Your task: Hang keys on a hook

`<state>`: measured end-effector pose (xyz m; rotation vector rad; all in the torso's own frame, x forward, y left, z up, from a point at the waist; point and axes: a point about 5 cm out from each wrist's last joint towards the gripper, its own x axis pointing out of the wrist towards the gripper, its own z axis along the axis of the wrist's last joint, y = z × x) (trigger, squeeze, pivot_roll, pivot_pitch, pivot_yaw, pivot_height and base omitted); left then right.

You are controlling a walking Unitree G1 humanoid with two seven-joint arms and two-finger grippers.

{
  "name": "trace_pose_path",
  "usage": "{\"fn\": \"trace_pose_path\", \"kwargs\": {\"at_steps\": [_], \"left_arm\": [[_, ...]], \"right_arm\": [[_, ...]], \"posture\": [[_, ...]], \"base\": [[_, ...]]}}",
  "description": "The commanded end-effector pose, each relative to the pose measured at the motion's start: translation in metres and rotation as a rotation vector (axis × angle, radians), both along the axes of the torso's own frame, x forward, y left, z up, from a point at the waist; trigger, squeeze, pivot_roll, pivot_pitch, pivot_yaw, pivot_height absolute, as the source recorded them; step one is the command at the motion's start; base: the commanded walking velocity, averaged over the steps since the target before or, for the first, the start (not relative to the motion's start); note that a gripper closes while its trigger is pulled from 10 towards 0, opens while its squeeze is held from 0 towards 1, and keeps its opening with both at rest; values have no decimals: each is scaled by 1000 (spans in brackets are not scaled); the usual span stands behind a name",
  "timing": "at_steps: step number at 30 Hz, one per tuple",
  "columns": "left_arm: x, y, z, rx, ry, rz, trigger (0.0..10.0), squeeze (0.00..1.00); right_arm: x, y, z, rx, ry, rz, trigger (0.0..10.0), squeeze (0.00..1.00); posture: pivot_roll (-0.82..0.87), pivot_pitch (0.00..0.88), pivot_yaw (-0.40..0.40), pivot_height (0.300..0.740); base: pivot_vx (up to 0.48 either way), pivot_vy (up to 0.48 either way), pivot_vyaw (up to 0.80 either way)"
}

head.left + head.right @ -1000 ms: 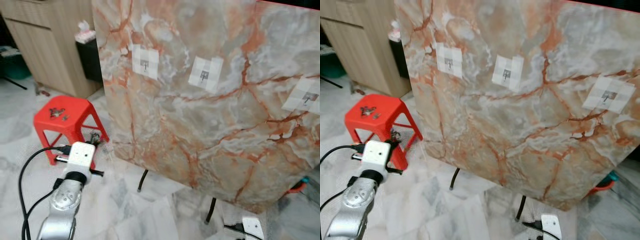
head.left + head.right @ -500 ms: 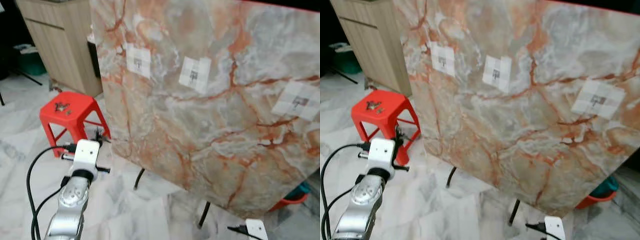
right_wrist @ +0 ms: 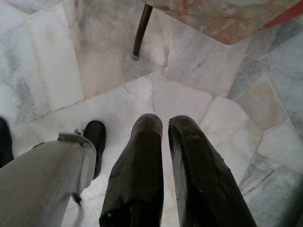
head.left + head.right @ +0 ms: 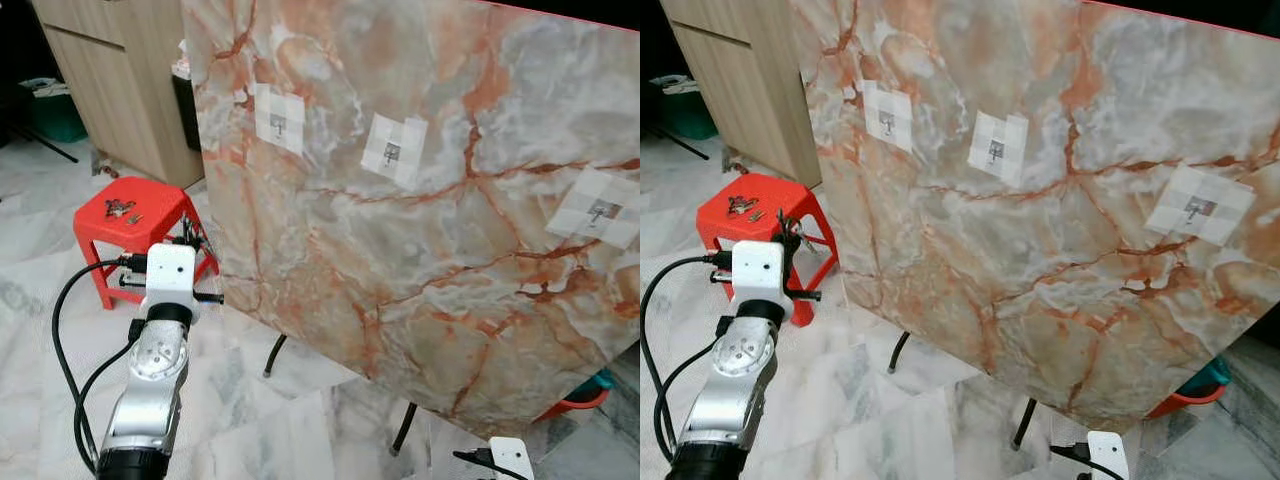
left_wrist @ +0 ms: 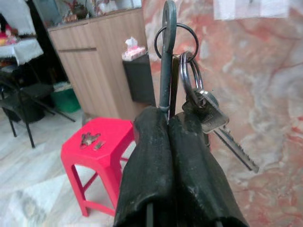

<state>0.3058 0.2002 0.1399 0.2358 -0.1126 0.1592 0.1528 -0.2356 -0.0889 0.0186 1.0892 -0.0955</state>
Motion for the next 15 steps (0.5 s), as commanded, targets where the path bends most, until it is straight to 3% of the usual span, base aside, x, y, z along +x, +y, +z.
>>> {"fn": "trace_pose_path", "kwargs": {"at_steps": [1,8,15], "left_arm": [[2,1,-1,-33,17,24,10000,0],[4,4,-4,1,61,71,10000,0],[7,-5,-4,-55,68,38,10000,0]], "right_arm": [[1,-2,1,-3,-9,6,10000,0],[1,-1,1,-2,-7,14,10000,0],[0,0,0,3,-3,26,10000,0]], "posture": [[8,0,-118,740],[13,0,-121,740],[10,0,-112,740]], "base": [[0,0,0],[0,0,0],[0,0,0]]}}
